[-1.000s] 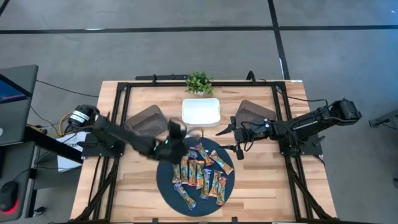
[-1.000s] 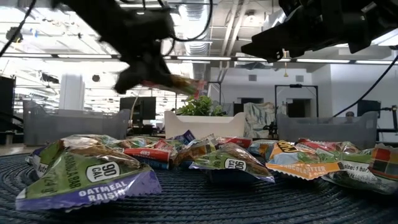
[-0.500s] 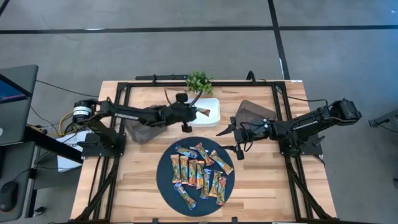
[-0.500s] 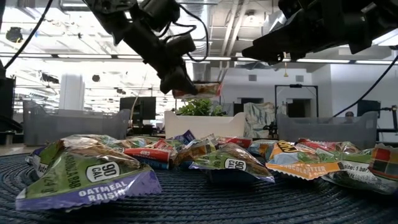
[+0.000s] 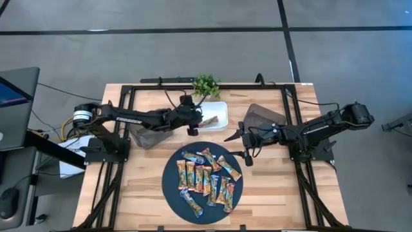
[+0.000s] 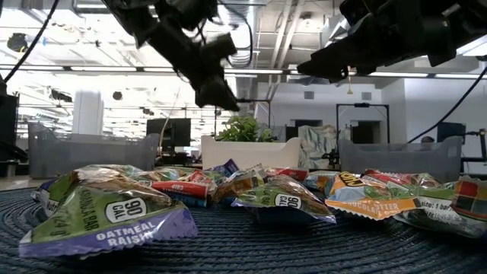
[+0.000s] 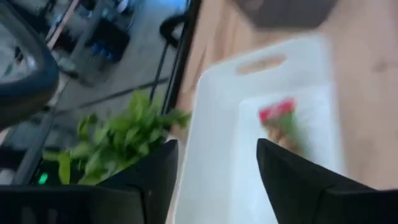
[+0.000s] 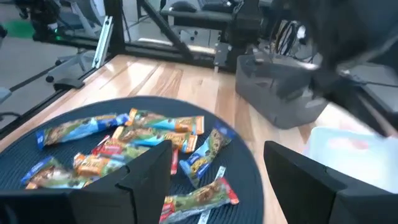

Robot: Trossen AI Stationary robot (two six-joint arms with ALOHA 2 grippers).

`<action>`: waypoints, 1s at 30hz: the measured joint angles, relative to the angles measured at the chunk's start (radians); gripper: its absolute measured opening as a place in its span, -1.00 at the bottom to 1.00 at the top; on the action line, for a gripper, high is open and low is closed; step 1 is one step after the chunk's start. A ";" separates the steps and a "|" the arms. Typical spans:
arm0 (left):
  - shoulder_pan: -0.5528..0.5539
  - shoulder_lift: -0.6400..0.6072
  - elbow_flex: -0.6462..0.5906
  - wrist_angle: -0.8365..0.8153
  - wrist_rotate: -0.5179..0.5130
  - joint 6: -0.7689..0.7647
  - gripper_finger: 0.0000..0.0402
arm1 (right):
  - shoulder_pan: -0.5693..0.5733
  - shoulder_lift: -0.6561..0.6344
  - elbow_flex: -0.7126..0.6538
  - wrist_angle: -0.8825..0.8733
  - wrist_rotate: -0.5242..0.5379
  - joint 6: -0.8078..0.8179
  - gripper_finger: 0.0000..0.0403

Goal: Pick and place Granola Bars by type
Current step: Put the yellow granola bar into the right black bin

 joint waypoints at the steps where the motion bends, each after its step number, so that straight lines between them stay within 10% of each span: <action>1: -0.016 -0.020 0.000 -0.026 0.009 0.000 0.08 | 0.008 0.006 -0.001 -0.011 -0.001 0.000 0.24; 12: -0.284 -0.256 -0.098 -0.402 0.224 -0.251 0.10 | 0.089 0.204 0.153 -0.129 0.001 0.017 0.24; 22: -0.597 -0.426 -0.349 -0.279 0.034 -0.434 0.10 | 0.098 0.413 0.411 -0.389 0.186 0.033 0.24; 30: -0.702 -0.457 -0.409 -0.284 -0.135 -0.529 0.10 | 0.118 0.456 0.526 -0.766 0.241 0.387 0.24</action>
